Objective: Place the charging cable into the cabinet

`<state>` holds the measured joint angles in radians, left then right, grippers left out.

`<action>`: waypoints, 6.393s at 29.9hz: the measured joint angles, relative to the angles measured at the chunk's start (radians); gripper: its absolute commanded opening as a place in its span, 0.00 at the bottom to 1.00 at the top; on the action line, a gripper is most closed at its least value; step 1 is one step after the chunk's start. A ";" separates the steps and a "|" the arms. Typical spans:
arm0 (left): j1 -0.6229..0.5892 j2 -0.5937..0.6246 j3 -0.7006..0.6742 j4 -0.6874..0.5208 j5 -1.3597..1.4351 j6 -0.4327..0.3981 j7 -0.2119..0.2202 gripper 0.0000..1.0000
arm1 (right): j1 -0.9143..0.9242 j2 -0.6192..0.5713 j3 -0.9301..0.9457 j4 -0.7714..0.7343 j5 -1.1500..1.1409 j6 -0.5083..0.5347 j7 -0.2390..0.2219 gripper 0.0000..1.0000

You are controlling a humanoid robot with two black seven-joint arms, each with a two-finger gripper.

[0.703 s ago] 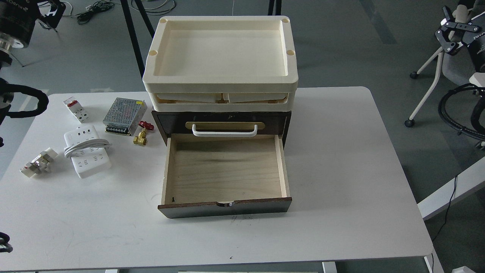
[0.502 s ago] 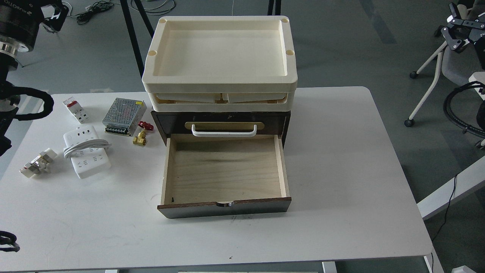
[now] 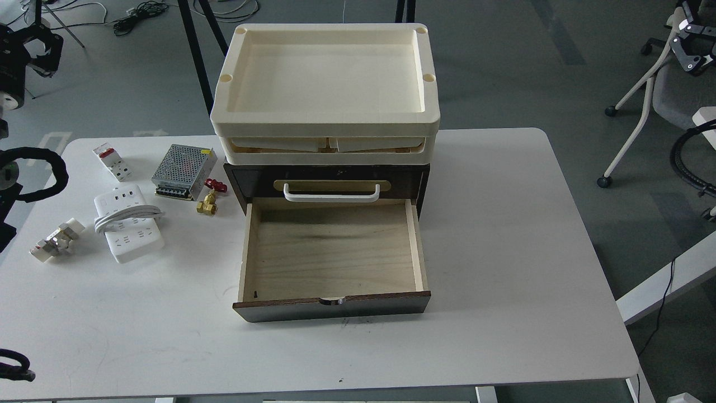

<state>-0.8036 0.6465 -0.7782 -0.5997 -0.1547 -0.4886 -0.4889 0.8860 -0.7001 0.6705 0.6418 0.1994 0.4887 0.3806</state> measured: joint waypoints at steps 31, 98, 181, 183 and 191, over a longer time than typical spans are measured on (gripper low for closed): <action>-0.016 0.701 0.278 -0.893 2.238 0.000 0.000 0.98 | -0.087 -0.063 0.026 -0.017 0.012 0.000 0.006 1.00; -0.065 0.032 0.703 0.120 2.336 0.324 0.000 0.40 | -0.155 -0.053 0.043 -0.105 0.012 0.000 0.008 1.00; -0.090 0.445 0.714 -1.096 1.337 0.277 0.000 0.01 | -0.191 -0.047 0.041 -0.194 0.012 0.000 0.041 1.00; -0.085 0.425 0.714 -1.074 1.343 0.278 0.000 0.01 | -0.193 -0.047 0.040 -0.194 0.012 0.000 0.041 1.00; -0.043 0.311 0.716 -0.910 1.414 0.283 0.000 0.01 | -0.199 -0.047 0.041 -0.194 0.012 0.000 0.041 1.00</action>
<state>-0.8462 0.9580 -0.0625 -1.5097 1.2593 -0.2055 -0.4888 0.6873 -0.7471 0.7117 0.4479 0.2117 0.4887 0.4218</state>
